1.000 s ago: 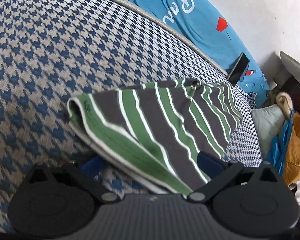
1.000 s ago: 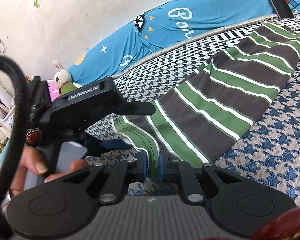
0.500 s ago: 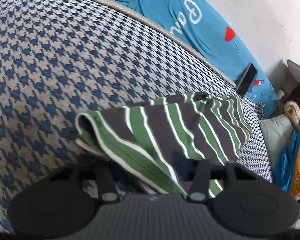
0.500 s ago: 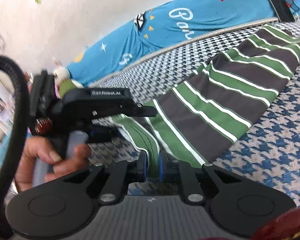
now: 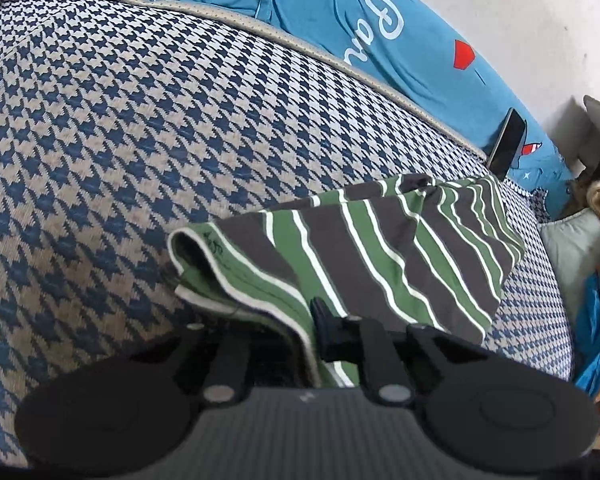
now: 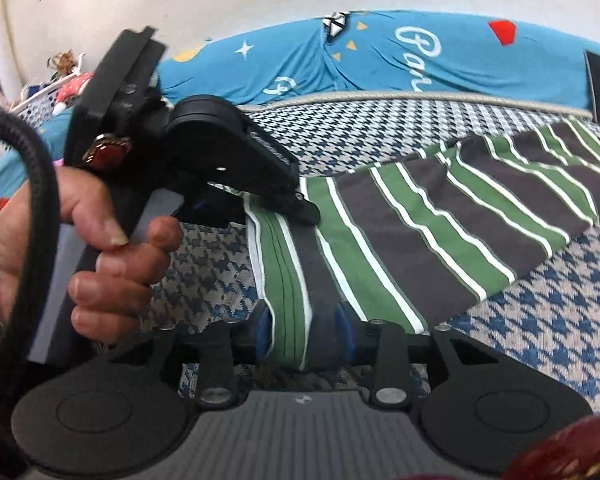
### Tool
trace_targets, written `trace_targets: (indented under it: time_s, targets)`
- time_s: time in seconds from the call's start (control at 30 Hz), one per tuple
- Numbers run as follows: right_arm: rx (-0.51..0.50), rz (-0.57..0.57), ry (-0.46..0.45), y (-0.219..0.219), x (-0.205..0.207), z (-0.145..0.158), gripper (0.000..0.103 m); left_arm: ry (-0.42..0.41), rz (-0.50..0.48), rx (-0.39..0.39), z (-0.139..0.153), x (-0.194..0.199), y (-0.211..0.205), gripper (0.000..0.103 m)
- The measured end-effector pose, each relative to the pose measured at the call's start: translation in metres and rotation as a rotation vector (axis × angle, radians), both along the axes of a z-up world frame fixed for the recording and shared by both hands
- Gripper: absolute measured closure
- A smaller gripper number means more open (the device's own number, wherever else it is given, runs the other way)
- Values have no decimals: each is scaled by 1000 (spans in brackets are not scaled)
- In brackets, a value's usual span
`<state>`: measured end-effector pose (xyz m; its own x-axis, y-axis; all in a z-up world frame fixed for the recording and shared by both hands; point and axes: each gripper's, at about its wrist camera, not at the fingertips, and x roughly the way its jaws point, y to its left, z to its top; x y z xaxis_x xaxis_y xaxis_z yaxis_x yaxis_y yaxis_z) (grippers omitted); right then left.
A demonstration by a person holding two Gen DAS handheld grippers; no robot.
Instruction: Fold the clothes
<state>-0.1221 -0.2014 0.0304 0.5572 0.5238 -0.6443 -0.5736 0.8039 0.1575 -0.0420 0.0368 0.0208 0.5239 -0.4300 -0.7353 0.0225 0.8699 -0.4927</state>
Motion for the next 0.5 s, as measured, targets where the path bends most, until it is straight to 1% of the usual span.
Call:
trace_targets:
  time_s: [0.07, 0.23, 0.33, 0.4, 0.5]
  targets:
    - [-9, 15, -18, 3, -3, 0, 62, 0, -7, 6, 1, 1, -2, 92]
    - [-38, 56, -42, 12, -9, -3, 59, 5, -15, 16, 0, 4, -7, 92]
    - [-48, 77, -59, 18, -12, -5, 53, 8, -15, 16, -1, 2, -5, 92]
    - [-58, 80, -64, 22, -12, -8, 53, 8, -18, 19, -1, 2, -4, 92]
    - [-98, 77, -82, 29, -11, -14, 53, 10, -24, 16, 0, 0, -1, 92]
